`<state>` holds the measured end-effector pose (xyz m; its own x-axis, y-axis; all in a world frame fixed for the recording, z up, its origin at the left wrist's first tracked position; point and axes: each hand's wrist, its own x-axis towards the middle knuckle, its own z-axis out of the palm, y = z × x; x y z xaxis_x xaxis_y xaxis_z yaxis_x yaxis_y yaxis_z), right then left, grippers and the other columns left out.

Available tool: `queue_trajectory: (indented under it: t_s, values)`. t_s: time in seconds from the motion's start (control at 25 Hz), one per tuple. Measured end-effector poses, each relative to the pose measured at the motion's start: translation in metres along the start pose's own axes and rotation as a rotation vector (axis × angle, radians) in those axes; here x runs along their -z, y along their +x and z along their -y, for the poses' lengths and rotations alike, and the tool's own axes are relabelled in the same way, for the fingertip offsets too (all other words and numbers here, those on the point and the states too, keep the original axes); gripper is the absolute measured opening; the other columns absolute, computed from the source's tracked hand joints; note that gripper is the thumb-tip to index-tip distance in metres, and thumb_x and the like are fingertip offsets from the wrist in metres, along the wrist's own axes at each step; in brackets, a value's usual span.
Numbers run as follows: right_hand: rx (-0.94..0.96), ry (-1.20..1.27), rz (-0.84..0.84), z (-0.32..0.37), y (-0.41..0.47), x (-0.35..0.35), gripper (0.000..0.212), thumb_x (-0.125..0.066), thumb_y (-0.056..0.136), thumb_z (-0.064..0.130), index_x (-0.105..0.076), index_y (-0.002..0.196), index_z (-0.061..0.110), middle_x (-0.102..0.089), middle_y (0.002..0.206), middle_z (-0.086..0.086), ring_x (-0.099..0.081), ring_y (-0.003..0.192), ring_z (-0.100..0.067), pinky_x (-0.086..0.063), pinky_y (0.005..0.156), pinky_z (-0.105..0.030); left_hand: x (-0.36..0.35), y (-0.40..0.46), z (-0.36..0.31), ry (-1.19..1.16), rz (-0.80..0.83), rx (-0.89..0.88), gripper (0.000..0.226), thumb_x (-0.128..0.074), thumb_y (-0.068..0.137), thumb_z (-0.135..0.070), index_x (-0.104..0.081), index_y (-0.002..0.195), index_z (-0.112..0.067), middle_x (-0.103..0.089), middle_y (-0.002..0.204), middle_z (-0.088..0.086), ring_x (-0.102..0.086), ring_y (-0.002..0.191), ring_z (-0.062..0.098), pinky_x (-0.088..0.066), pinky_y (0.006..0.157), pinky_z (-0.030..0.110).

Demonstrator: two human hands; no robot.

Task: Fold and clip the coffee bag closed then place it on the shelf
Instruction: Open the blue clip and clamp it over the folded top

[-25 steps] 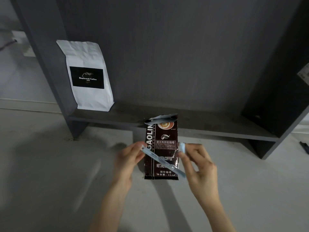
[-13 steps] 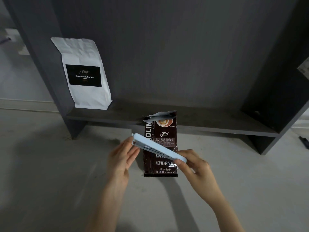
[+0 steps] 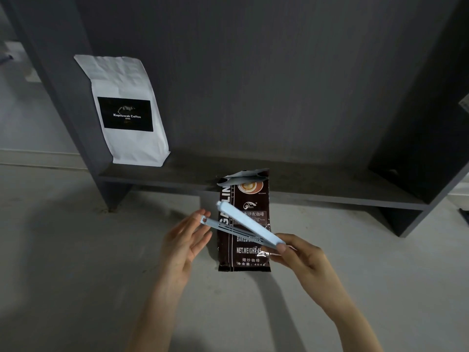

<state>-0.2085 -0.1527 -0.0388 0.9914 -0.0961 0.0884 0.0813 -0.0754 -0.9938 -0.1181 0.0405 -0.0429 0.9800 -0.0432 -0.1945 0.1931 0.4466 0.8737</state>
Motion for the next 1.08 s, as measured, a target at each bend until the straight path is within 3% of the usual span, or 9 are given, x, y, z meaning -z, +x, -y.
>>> queue_trajectory:
  t_s: [0.12,0.36,0.56,0.72,0.84,0.96,1.08]
  values:
    - [-0.006,0.115,-0.032,0.011,0.006,0.004,0.019,-0.049,0.086,0.007,-0.065,0.097,0.004,-0.076,0.079,0.001,-0.069,0.087,-0.013,-0.053,0.073,-0.013,-0.007,0.008,-0.007,0.099,0.054,-0.035,0.012,-0.053,0.085,-0.019,-0.064,0.09,-0.023,-0.067,0.092,-0.004,-0.064,0.086,0.007,-0.053,0.066,0.016]
    - [0.017,0.22,-0.174,0.033,0.028,0.018,0.02,-0.047,0.087,0.009,-0.066,0.091,0.007,-0.076,0.078,0.002,-0.07,0.088,-0.014,-0.054,0.069,-0.013,-0.031,0.048,-0.041,0.222,0.147,-0.118,0.018,-0.041,0.091,-0.028,-0.059,0.091,-0.026,-0.063,0.097,-0.005,-0.06,0.093,0.008,-0.046,0.078,0.023]
    - [0.014,0.278,-0.324,0.037,0.042,0.029,0.02,-0.048,0.087,0.01,-0.067,0.083,0.013,-0.077,0.077,0.004,-0.07,0.086,-0.014,-0.054,0.064,-0.011,-0.053,0.096,-0.038,0.592,0.101,-0.209,0.022,-0.045,0.09,-0.018,-0.059,0.106,-0.014,-0.062,0.116,0.01,-0.057,0.101,0.018,-0.045,0.083,0.027]
    - [-0.002,0.317,-0.408,0.033,0.047,0.033,0.02,-0.048,0.087,0.013,-0.067,0.082,0.014,-0.077,0.078,0.003,-0.07,0.087,-0.015,-0.054,0.064,-0.011,-0.063,0.121,-0.033,0.947,0.206,-0.229,0.033,-0.049,0.088,-0.021,-0.053,0.12,-0.012,-0.058,0.127,0.007,-0.052,0.116,0.019,-0.038,0.104,0.035]
    - [-0.017,0.321,-0.44,0.03,0.047,0.033,0.02,-0.048,0.087,0.013,-0.067,0.082,0.016,-0.077,0.077,0.004,-0.07,0.087,-0.015,-0.053,0.063,-0.01,-0.065,0.118,-0.027,1.01,0.29,-0.202,0.038,-0.052,0.087,-0.018,-0.049,0.124,-0.01,-0.058,0.127,0.008,-0.052,0.117,0.021,-0.038,0.101,0.031]
    - [-0.017,0.315,-0.454,0.029,0.045,0.033,0.019,-0.049,0.087,0.015,-0.067,0.082,0.017,-0.077,0.075,0.002,-0.07,0.085,-0.013,-0.053,0.062,-0.01,-0.061,0.108,-0.022,0.978,0.29,-0.244,0.035,-0.055,0.085,-0.016,-0.053,0.12,-0.011,-0.06,0.123,0.008,-0.053,0.11,0.02,-0.038,0.091,0.025]
    - [-0.007,0.308,-0.48,0.03,0.042,0.033,0.02,-0.049,0.087,0.015,-0.067,0.081,0.018,-0.076,0.075,0.002,-0.07,0.086,-0.012,-0.054,0.063,-0.01,-0.058,0.094,-0.025,0.948,0.29,-0.29,0.034,-0.057,0.084,-0.016,-0.056,0.117,-0.014,-0.059,0.118,0.006,-0.053,0.104,0.014,-0.038,0.09,0.024]
